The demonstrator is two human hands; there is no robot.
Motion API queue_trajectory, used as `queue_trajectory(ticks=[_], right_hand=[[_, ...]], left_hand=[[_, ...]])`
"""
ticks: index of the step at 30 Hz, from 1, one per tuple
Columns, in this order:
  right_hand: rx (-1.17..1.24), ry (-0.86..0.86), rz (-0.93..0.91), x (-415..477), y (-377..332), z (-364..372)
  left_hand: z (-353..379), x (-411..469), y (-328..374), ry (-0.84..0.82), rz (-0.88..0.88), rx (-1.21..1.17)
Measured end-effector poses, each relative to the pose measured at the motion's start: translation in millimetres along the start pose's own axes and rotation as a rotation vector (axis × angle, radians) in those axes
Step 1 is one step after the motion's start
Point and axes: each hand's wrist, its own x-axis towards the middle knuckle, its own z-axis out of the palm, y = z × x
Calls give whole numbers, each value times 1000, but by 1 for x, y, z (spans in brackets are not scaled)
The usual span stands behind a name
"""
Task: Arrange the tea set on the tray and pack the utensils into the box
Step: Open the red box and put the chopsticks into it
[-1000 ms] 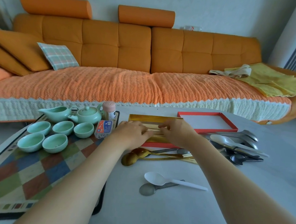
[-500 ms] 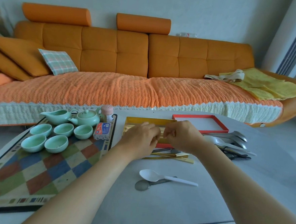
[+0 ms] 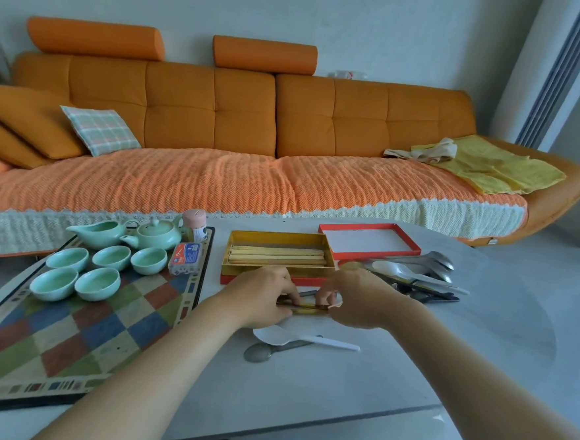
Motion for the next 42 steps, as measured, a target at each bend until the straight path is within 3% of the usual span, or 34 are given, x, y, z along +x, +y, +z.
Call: queue_trajectory(ticks=[7,14,18,24,30,36,42], right_hand=[[59,-68,21,0,6,-1],[40,39,93,5,13,3],[55,55,36,3,10,0],[17,-127,16,-1,4,-8],[-65,-64,8,0,2,-6],[29,-26,18,1,6,-3],[-5,-55,-1,-3,10,-6]], left_hand=[[-5,-5,-4,-61,-51,-58],[-9,-6,-13,-142,-69,-90],[-11,-4,-12,-195,-65,-89],[-1,4,-4,-50,-34,-47],[5,10,-1,14,12,35],[6,9,-2,-2,4,23],[11,11,9,159,2,108]])
